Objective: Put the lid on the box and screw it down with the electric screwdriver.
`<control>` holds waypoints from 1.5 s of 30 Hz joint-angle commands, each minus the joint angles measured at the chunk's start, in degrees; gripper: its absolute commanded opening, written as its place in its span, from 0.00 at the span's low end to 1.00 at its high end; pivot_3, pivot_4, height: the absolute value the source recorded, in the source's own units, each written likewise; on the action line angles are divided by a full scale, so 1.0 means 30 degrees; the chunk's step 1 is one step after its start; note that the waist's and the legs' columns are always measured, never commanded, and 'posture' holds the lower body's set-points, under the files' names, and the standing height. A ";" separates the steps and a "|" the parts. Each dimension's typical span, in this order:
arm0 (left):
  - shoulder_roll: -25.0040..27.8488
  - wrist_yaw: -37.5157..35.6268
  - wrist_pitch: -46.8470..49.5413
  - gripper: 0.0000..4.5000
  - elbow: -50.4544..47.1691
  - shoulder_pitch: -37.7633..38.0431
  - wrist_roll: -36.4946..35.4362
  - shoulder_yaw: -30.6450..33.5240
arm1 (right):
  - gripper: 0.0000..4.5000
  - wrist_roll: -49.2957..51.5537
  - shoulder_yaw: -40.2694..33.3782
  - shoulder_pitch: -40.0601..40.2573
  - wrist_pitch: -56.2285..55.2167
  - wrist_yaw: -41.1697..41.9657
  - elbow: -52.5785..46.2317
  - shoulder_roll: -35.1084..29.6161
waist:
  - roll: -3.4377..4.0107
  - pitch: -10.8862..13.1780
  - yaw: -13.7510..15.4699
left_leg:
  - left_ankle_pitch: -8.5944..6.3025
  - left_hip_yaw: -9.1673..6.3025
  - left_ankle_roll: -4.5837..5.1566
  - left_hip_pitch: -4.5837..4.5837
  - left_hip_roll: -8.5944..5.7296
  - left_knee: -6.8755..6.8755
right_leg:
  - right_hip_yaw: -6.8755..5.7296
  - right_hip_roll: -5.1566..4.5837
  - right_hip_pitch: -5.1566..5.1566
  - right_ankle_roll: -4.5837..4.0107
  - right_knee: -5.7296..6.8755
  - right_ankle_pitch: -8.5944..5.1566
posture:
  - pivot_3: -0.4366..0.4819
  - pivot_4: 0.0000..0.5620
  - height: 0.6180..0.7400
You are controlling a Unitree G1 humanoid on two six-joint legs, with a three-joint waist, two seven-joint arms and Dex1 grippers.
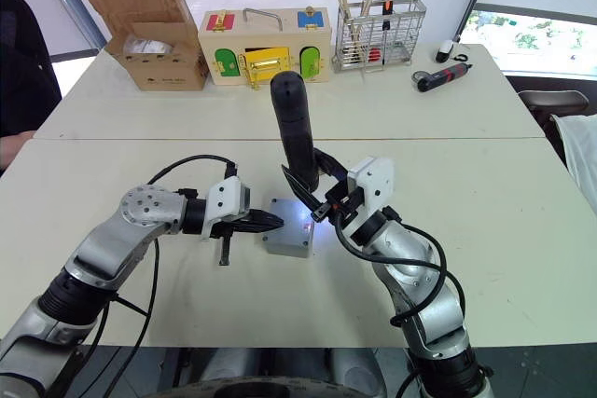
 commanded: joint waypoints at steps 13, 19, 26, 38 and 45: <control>-0.0208 0.0695 0.6144 0.00 -0.1511 -0.0785 -0.6076 0.4888 | 0.43 1.7027 -0.9572 -1.0683 1.1700 -0.2950 0.0939 -0.4154 | 0.0141 0.0533 -0.0088 | 0.0021 -0.0007 -0.0031 -0.0525 -0.0005 0.0068 | -0.0011 -0.0014 -0.0534 0.0002 0.0093 0.0008 | 0.48 0.27 1.00; -0.0775 0.1979 0.6973 0.00 -0.2401 -0.1396 -0.7118 0.5655 | 0.43 2.0075 -0.9306 -1.2700 1.5061 -0.4396 0.3800 -0.6526 | 0.0140 0.0533 -0.0037 | 0.0019 0.0007 -0.0027 -0.0658 -0.0012 0.0114 | -0.0032 -0.0051 -0.0597 0.0006 0.0046 0.0012 | 0.48 0.27 1.00; -0.1671 0.1652 0.6852 0.00 -0.2980 -0.2630 -0.7769 0.4659 | 0.43 2.2644 -0.9313 -1.4598 2.0082 -0.4771 0.7234 -1.1209 | 0.0145 0.0545 0.0171 | 0.0023 0.0010 -0.0031 -0.0753 -0.0023 0.0161 | -0.0039 -0.0045 -0.0701 0.0007 0.0090 0.0015 | 0.48 0.27 1.00; -0.2149 -0.0856 0.3335 0.00 -0.2565 -0.3693 -0.4834 0.0148 | 0.43 1.8373 -0.7297 -1.0047 2.5386 -0.1707 1.1326 -1.7774 | 0.0149 0.0550 0.0231 | -0.0023 0.0108 0.0055 -0.0723 0.0004 0.0180 | 0.0046 0.0011 -0.0683 0.0007 0.0080 0.0016 | 0.48 0.27 1.00; -0.2341 -0.0854 0.2342 0.00 -0.2565 -0.2962 -0.4031 -0.0409 | 0.43 1.7700 -0.6850 -0.9237 2.5387 -0.2055 1.3984 -1.7390 | 0.0161 0.0553 0.0111 | -0.0021 0.0114 0.0053 -0.0727 0.0002 0.0192 | 0.0053 0.0005 -0.0693 0.0007 0.0104 0.0016 | 0.48 0.27 1.00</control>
